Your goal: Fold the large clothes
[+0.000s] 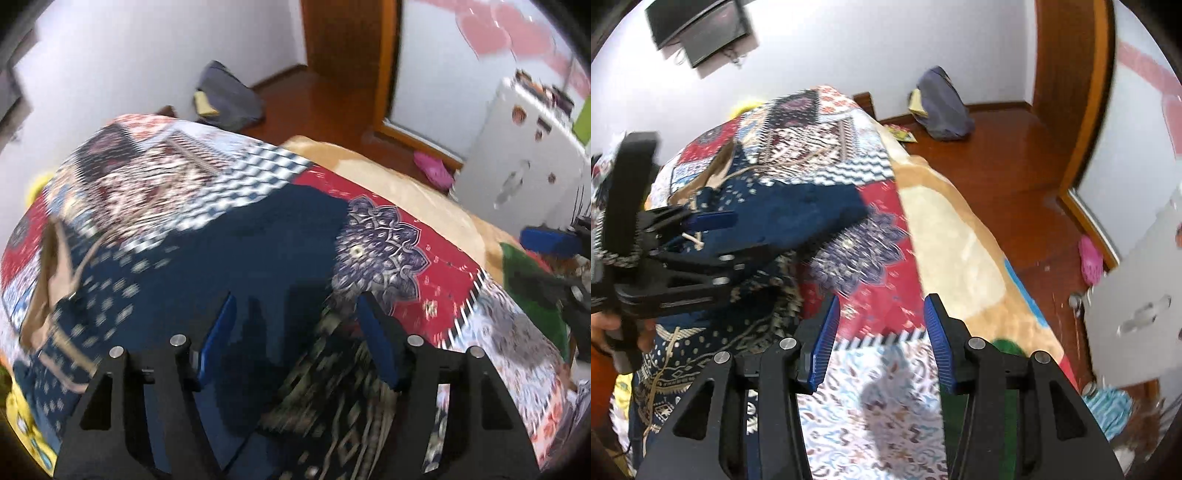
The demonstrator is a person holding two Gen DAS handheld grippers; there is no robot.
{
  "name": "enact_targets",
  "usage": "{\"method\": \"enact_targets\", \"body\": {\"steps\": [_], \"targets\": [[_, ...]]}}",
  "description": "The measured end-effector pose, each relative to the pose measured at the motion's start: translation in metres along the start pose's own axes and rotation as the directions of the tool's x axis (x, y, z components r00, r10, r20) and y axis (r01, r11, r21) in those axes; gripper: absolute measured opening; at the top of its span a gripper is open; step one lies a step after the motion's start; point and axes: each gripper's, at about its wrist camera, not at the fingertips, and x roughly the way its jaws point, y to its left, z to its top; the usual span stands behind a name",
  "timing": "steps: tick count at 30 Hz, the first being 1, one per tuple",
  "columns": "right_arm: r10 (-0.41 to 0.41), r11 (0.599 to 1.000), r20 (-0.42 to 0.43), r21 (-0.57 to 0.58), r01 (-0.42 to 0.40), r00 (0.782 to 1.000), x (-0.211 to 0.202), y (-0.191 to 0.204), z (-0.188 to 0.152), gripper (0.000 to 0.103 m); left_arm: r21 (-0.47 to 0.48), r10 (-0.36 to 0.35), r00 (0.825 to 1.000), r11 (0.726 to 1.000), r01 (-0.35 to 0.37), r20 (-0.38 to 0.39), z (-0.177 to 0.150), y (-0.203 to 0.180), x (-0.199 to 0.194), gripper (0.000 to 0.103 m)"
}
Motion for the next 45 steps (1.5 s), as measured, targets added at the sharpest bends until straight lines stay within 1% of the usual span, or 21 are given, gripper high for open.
{"method": "enact_targets", "body": {"steps": [2,5,7,8,9,10,12,15,18,20,23,25,29,33,35,37,39,40,42,44,45], "targets": [[0.006,1.000,-0.016,0.026,-0.006,1.000,0.007,-0.005,-0.004,0.044,0.018,0.030,0.999,0.999,-0.030,-0.024,0.007,-0.008,0.019,0.067],[0.006,0.999,-0.032,0.038,-0.004,0.999,0.009,-0.011,-0.011,0.044,0.012,0.131,0.991,0.991,-0.131,-0.032,0.012,-0.010,0.044,0.063],[-0.001,0.999,-0.032,0.034,0.002,1.000,0.009,-0.013,-0.013,0.044,-0.008,0.139,0.990,0.990,-0.139,0.004,0.015,-0.008,0.043,0.041],[0.000,0.999,-0.033,0.038,0.001,0.999,0.010,-0.013,-0.013,0.044,-0.031,0.136,0.991,0.990,-0.136,0.005,0.017,-0.005,0.040,0.019],[0.006,0.999,-0.035,0.042,-0.004,0.999,0.011,-0.013,-0.013,0.044,-0.065,0.133,0.991,0.989,-0.132,0.005,0.017,0.000,0.036,0.012],[0.015,0.999,-0.038,0.046,-0.014,0.999,0.011,-0.013,-0.013,0.044,-0.101,0.114,0.993,0.989,-0.112,0.019,0.016,0.006,0.027,0.012],[0.029,0.999,-0.039,0.042,-0.028,0.999,0.012,-0.008,-0.013,0.044,-0.171,0.063,0.993,0.984,-0.045,0.098,0.010,0.021,-0.003,0.010],[0.032,0.999,-0.043,0.021,-0.031,0.999,0.015,0.000,-0.009,0.044,-0.216,0.049,0.976,0.976,-0.003,0.212,-0.001,0.044,-0.054,0.010],[0.051,0.999,-0.037,0.001,-0.051,0.998,0.016,0.013,-0.001,0.044,-0.268,0.069,0.955,0.963,0.011,0.288,-0.023,0.076,-0.106,0.010],[0.068,0.997,-0.023,-0.025,-0.069,0.997,0.016,0.027,0.008,0.044,-0.318,0.103,0.943,0.948,0.003,0.316,-0.046,0.100,-0.134,0.010],[0.078,0.993,-0.009,-0.084,-0.079,0.997,0.019,0.051,0.022,0.044,-0.406,0.201,0.932,0.912,-0.065,0.301,-0.089,0.135,-0.163,0.010],[0.085,0.989,-0.013,-0.117,-0.086,0.996,0.025,0.066,0.031,0.044,-0.463,0.244,0.932,0.881,-0.098,0.267,-0.118,0.158,-0.173,0.010],[0.093,0.987,-0.046,-0.129,-0.098,0.995,0.047,0.089,0.045,0.044,-0.551,0.289,0.938,0.822,-0.141,0.191,-0.178,0.195,-0.177,0.010],[0.042,0.986,-0.115,-0.157,-0.060,0.993,0.078,0.105,0.042,0.044,-0.639,0.263,0.956,0.760,-0.121,0.132,-0.233,0.221,-0.166,0.010],[-0.008,0.982,-0.158,-0.185,-0.021,0.987,0.096,0.109,0.034,0.044,-0.674,0.248,0.963,0.730,-0.115,0.105,-0.257,0.232,-0.158,0.010],[-0.029,0.979,-0.189,-0.203,-0.010,0.982,0.108,0.111,0.025,0.044,-0.704,0.222,0.972,0.702,-0.103,0.080,-0.280,0.238,-0.145,0.010],[-0.032,0.978,-0.164,-0.208,-0.003,0.986,0.107,0.110,0.019,0.046,-0.736,0.168,0.985,0.672,-0.079,0.047,-0.302,0.244,-0.129,0.016],[-0.042,0.977,-0.161,-0.212,0.007,0.986,0.106,0.110,0.019,0.051,-0.748,0.156,0.987,0.659,-0.080,0.032,-0.311,0.248,-0.124,0.020],[-0.071,0.974,-0.160,-0.222,0.034,0.985,0.105,0.108,0.018,0.056,-0.771,0.160,0.987,0.627,-0.111,-0.012,-0.329,0.250,-0.118,0.039],[-0.073,0.974,-0.164,-0.224,0.035,0.984,0.105,0.108,0.018,0.057,-0.783,0.168,0.985,0.609,-0.132,-0.035,-0.343,0.250,-0.116,0.042],[-0.075,0.974,-0.166,-0.224,0.037,0.983,0.105,0.108,0.018,0.057,-0.789,0.164,0.986,0.600,-0.129,-0.036,-0.351,0.251,-0.117,0.046]]}}
